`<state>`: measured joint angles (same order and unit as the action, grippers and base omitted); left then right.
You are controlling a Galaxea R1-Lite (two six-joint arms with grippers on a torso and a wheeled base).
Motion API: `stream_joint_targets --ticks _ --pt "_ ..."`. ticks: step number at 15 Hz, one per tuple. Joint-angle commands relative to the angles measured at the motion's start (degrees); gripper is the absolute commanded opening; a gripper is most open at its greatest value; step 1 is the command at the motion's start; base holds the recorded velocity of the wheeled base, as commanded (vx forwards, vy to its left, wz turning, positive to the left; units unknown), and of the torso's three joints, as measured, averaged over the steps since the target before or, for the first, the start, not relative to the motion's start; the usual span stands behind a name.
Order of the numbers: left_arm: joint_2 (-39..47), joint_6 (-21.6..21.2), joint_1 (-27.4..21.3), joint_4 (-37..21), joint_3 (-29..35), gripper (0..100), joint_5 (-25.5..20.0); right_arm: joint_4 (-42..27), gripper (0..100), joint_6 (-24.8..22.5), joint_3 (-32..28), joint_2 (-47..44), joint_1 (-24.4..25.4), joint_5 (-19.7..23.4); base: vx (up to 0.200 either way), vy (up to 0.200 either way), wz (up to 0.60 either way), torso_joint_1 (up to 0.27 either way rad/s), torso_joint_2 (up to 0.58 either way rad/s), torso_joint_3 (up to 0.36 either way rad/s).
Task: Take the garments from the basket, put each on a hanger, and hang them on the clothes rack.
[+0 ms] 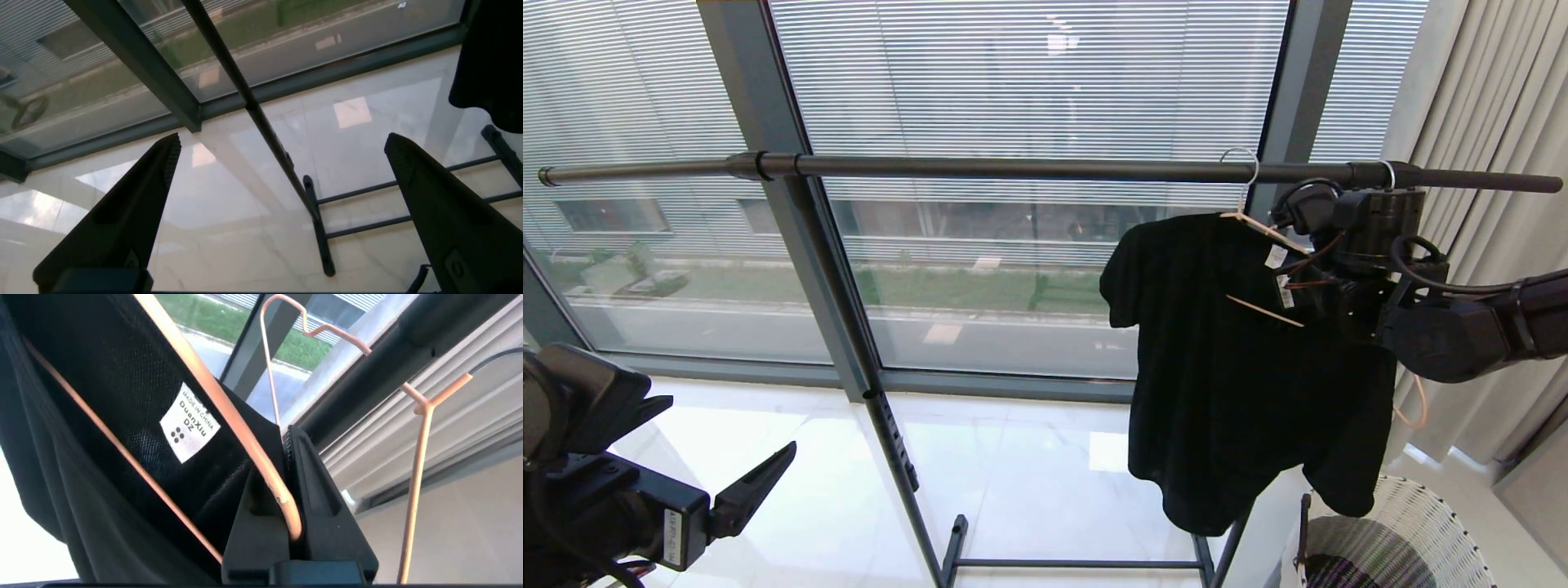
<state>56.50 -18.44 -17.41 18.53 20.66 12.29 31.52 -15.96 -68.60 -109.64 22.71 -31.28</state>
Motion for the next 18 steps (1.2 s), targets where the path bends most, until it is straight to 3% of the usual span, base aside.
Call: stream_joint_targets --ticks 1,5,10,13,15,18 --pt "-0.25 -0.01 0.01 0.02 -0.01 100 0.02 0.03 100 -0.04 0.04 0.48 0.4 -0.01 0.0 0.0 0.0 0.0 0.0 0.0" --pt "-0.43 0.16 0.01 0.02 -0.01 100 0.1 -1.38 100 -0.04 0.13 5.14 4.36 -0.01 0.0 0.0 0.0 0.0 0.0 0.0" --pt "-1.84 0.08 0.36 0.02 0.08 100 0.28 -15.18 100 0.14 0.13 19.03 9.37 -0.27 0.0 0.0 0.0 0.0 0.0 0.0" --pt "-2.45 -0.01 0.71 0.02 0.87 100 1.69 -38.56 100 7.43 -0.22 30.98 9.9 -0.1 0.0 0.0 0.0 0.0 0.0 0.0" --pt "-2.45 -0.01 1.68 0.02 1.4 100 2.92 -49.02 100 10.6 0.74 36.08 9.63 0.08 -0.1 0.0 0.0 0.001 0.0 0.001" --pt "-2.71 0.25 2.38 0.02 1.31 100 2.92 -52.88 100 8.05 5.49 40.74 9.98 0.08 -0.2 0.0 0.0 0.01 0.0 0.004"
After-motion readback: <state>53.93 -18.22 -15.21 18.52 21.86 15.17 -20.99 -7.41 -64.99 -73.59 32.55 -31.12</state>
